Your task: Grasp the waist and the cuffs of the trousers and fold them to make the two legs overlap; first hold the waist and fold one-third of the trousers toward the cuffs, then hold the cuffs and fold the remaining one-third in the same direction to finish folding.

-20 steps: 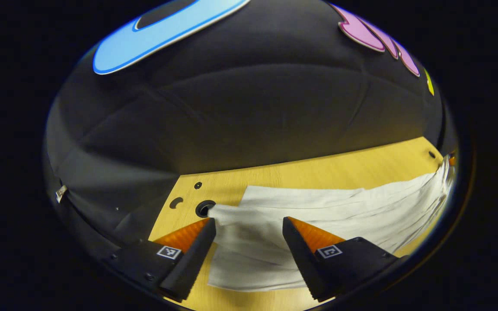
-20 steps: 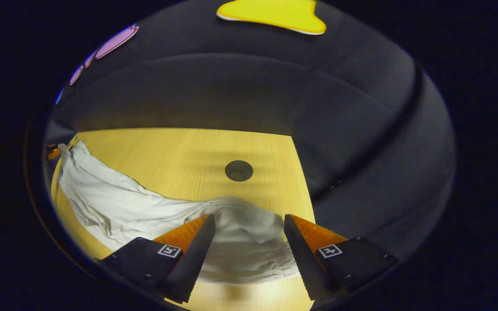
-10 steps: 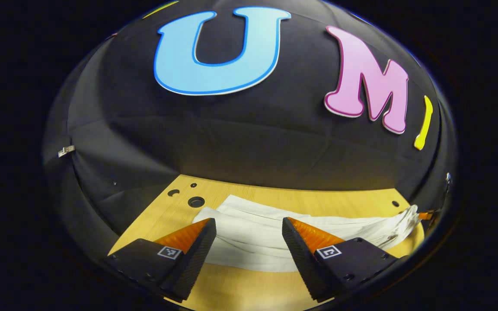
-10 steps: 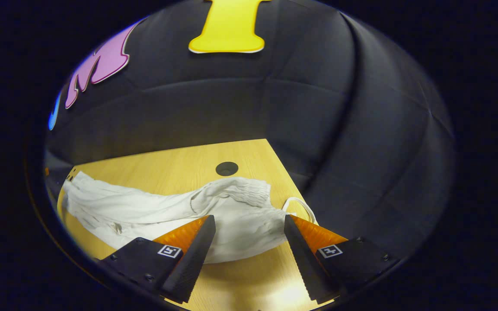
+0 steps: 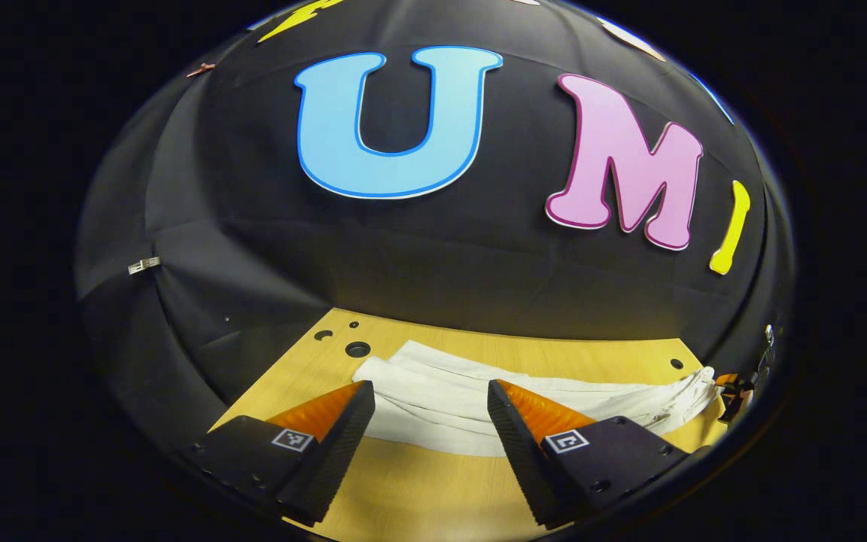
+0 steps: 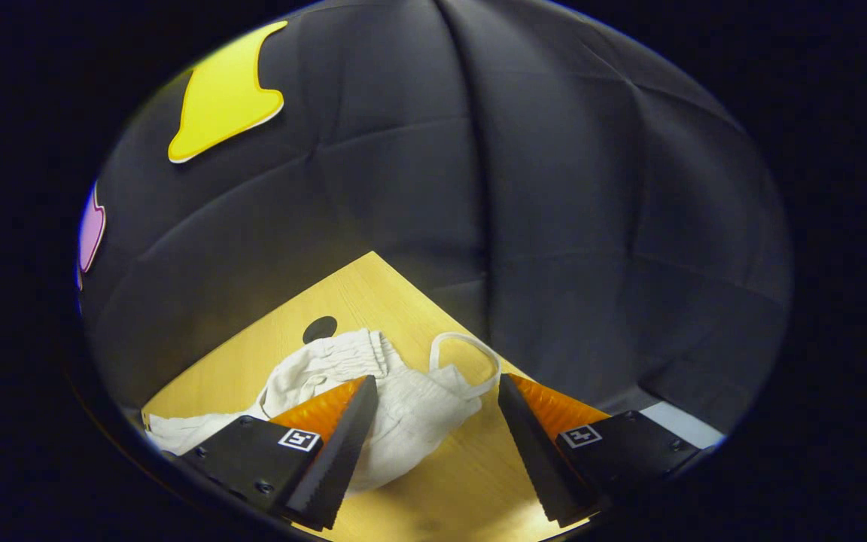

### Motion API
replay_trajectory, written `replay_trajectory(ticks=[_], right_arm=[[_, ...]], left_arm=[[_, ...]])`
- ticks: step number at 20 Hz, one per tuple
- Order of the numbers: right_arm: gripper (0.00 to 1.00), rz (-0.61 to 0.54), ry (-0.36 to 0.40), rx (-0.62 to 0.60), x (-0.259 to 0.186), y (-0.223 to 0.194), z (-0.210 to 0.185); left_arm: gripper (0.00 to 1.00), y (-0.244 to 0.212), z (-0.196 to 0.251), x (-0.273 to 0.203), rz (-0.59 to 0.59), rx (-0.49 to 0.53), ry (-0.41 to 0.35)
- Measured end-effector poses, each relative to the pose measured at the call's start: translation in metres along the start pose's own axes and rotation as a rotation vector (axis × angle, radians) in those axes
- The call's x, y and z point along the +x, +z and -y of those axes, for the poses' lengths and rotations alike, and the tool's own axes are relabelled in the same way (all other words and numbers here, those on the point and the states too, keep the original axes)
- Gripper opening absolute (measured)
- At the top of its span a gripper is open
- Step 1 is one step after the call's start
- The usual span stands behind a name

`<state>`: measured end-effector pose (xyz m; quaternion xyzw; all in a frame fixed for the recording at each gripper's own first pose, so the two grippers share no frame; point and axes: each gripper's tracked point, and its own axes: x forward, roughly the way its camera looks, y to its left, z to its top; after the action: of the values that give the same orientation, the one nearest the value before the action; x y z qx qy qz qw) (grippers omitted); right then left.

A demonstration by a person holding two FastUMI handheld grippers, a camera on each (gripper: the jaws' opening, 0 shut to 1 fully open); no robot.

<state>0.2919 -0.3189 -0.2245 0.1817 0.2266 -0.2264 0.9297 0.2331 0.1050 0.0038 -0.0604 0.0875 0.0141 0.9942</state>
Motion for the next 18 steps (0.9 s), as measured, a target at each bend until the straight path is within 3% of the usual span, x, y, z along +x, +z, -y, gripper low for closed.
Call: replay_trajectory(ticks=[3,8,9,12,15,18], right_arm=[[0.99,-0.014,-0.022,-0.001,0.002,-0.005,0.004],[0.99,-0.005,0.003,0.036,0.007,-0.005,-0.004],[0.86,-0.023,0.007,0.038,0.003,-0.006,-0.007],[0.72,-0.034,0.009,0.023,0.001,-0.001,-0.021],[0.24,-0.07,0.02,0.052,0.001,-0.001,-0.031],[0.16,-0.039,0.033,0.007,-0.005,0.007,-0.037]], left_arm=[[0.96,0.003,0.02,-0.003,0.001,0.022,-0.018],[0.95,0.001,0.047,-0.013,-0.011,0.001,-0.052],[0.95,-0.001,0.05,-0.015,-0.016,-0.006,-0.055],[0.96,-0.005,0.053,-0.022,-0.032,-0.013,-0.048],[0.96,-0.004,0.047,-0.029,-0.029,-0.025,-0.025],[0.96,-0.009,0.045,-0.033,-0.048,-0.05,-0.02]])
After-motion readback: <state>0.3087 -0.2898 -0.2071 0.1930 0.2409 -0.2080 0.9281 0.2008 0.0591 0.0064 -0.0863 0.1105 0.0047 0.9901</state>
